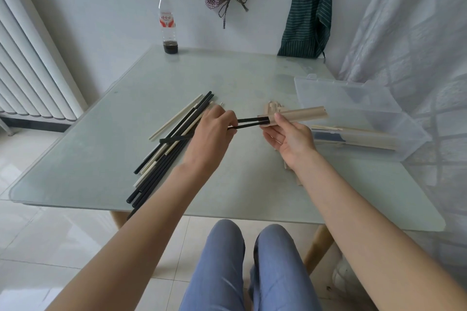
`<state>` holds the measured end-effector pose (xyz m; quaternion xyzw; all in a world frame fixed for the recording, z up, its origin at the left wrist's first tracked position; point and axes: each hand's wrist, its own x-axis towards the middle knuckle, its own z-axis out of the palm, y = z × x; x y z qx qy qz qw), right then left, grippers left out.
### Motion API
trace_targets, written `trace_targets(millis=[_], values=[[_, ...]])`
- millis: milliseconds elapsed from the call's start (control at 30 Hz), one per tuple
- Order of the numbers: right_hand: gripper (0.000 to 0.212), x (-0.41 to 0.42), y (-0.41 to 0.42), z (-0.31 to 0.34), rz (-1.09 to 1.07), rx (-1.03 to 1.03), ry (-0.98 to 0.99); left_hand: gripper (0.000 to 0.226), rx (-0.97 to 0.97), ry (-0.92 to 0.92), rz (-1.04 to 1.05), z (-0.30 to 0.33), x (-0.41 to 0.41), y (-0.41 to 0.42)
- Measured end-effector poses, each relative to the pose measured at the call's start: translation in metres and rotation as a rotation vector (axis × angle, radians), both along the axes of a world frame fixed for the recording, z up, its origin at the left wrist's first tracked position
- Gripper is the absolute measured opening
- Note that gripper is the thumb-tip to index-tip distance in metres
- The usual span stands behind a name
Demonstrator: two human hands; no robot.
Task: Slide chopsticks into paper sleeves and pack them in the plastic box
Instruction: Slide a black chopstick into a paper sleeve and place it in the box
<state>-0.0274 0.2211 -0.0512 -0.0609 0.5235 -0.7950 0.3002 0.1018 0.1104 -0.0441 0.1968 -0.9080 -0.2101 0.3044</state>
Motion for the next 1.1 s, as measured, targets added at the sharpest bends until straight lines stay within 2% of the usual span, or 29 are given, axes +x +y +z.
trace_targets(millis=[100, 200, 267, 433, 633, 833, 1000, 1100], values=[[0.009, 0.006, 0.0, -0.001, 0.036, 0.021, 0.006, 0.004, -0.145, 0.032, -0.016, 0.001, -0.004, 0.004], [0.008, 0.007, 0.002, 0.003, 0.025, 0.007, -0.008, 0.008, -0.353, 0.042, 0.062, 0.001, -0.007, 0.004], [0.007, 0.003, 0.005, 0.008, -0.01, -0.018, -0.003, 0.01, -0.416, 0.036, 0.088, 0.001, -0.006, 0.002], [0.008, 0.0, 0.008, 0.012, -0.021, -0.034, 0.005, 0.01, -0.434, 0.019, 0.106, -0.001, -0.008, -0.003], [0.021, 0.008, 0.004, 0.01, 0.047, -0.026, 0.036, 0.011, -0.587, 0.028, 0.097, 0.005, -0.018, 0.011], [0.011, -0.001, 0.015, 0.02, -0.056, -0.046, 0.002, 0.017, -0.572, -0.015, 0.178, 0.004, -0.01, 0.0], [0.008, 0.005, 0.009, 0.019, -0.002, -0.058, -0.003, 0.025, -0.577, -0.042, 0.118, 0.009, -0.022, 0.011], [0.009, 0.002, 0.011, 0.022, -0.026, -0.067, 0.002, 0.021, -0.567, -0.002, 0.112, 0.012, -0.027, 0.012]])
